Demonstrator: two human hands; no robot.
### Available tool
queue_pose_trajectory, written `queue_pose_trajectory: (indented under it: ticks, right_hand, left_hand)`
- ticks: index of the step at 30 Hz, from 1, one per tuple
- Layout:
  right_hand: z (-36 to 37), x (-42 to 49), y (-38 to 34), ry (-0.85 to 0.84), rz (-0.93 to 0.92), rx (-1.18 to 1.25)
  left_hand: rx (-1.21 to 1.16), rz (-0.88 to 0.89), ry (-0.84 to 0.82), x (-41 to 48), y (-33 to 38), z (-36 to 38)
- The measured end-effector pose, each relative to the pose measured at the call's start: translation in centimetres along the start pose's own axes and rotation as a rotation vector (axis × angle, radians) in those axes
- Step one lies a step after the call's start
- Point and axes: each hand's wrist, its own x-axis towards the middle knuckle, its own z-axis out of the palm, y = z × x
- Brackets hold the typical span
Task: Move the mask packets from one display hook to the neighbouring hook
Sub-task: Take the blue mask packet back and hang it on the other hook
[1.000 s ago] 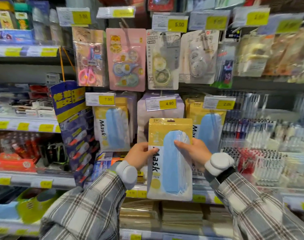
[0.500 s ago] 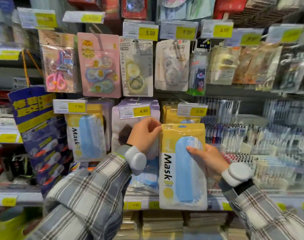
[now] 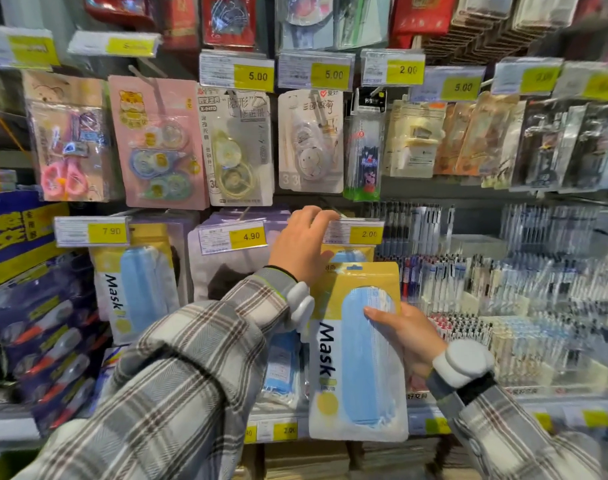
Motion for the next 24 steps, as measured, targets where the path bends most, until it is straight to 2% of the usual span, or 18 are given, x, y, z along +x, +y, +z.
queue_pose_trajectory:
  ticks: [6, 9, 13, 19, 24]
  right_hand:
    - [-0.1, 0.1, -0.2, -0.005, -0.005, 0.001]
    - [-0.2, 0.2, -0.3, -0.004, -0.005, 0.009]
    - [-0.1, 0.5, -1.0, -0.019, -0.019, 0.002]
    - [0.2, 1.7, -2.3, 0.012, -0.052, 0.026]
    - [0.4, 2.8, -3.0, -0.002, -0.064, 0.003]
  left_hand:
    - [-0.037, -0.014, 0.034, 0.1, -0.1, 0.4]
    - [-0.047, 0.026, 0.034, -0.1, -0.6, 0.2]
    - [-0.066, 0.086, 0.120, -0.3, -1.6, -0.3]
    - [-0.409, -0.115, 0.161, 1.1, -0.2, -1.7]
    - [-0.568, -0.212, 0.158, 1.4, 0.4, -2.1]
